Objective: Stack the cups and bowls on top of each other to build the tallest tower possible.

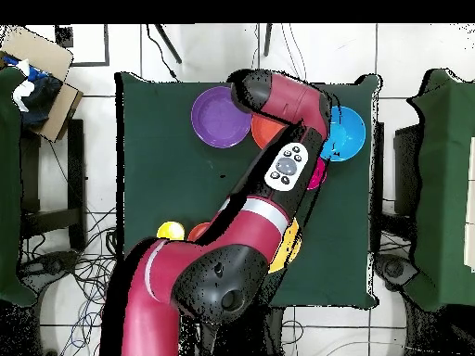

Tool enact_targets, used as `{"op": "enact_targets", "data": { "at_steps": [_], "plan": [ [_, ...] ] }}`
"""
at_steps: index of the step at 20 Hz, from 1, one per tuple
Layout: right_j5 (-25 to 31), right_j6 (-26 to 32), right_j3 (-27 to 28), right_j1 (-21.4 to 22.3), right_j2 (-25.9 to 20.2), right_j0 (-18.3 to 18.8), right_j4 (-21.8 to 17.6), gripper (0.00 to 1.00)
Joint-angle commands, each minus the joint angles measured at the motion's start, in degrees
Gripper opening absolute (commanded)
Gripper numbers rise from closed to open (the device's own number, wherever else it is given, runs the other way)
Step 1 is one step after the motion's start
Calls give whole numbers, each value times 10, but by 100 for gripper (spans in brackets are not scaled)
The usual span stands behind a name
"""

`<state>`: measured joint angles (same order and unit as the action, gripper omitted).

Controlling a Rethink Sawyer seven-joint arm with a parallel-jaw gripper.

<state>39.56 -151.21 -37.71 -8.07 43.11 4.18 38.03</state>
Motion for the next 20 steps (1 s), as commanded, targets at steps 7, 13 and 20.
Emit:
{"op": "enact_targets", "data": {
  "at_steps": [7,13,20],
  "plan": [
    [-43,-140,54,-66,8,24,23,100],
    [-45,-142,66,-82,31,24,38,100],
    [-50,-133,62,-87,40,22,47,100]
  ]
}}
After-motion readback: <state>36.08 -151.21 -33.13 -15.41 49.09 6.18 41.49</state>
